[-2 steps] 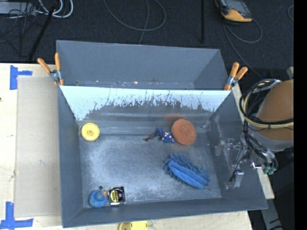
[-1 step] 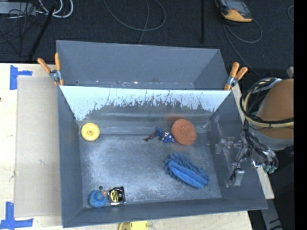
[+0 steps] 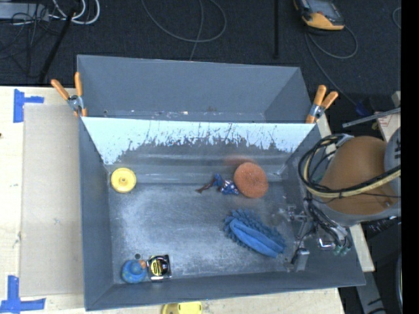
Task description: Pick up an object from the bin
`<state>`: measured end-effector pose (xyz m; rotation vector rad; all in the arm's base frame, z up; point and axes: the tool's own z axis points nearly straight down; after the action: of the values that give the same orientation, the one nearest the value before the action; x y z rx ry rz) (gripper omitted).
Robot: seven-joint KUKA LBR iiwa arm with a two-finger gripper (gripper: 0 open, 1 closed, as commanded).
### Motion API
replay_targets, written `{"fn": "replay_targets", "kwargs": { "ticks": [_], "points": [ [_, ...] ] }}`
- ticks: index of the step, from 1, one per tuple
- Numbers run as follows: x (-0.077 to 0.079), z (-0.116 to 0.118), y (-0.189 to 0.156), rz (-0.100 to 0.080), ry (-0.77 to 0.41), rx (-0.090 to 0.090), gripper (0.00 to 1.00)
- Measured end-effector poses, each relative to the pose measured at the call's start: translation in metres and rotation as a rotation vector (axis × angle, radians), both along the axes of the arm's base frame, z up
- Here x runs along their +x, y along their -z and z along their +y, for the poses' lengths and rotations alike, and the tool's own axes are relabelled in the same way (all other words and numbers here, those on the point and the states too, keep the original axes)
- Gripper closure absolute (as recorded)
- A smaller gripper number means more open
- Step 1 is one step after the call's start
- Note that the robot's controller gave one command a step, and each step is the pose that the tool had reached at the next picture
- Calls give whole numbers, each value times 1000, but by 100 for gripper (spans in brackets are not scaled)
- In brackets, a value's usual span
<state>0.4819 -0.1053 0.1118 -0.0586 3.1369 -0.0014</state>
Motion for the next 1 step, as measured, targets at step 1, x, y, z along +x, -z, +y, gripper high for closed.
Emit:
{"fn": "replay_targets", "kwargs": {
  "ticks": [1],
  "points": [
    [5,19,43,6,-9,1,100]
  ]
}}
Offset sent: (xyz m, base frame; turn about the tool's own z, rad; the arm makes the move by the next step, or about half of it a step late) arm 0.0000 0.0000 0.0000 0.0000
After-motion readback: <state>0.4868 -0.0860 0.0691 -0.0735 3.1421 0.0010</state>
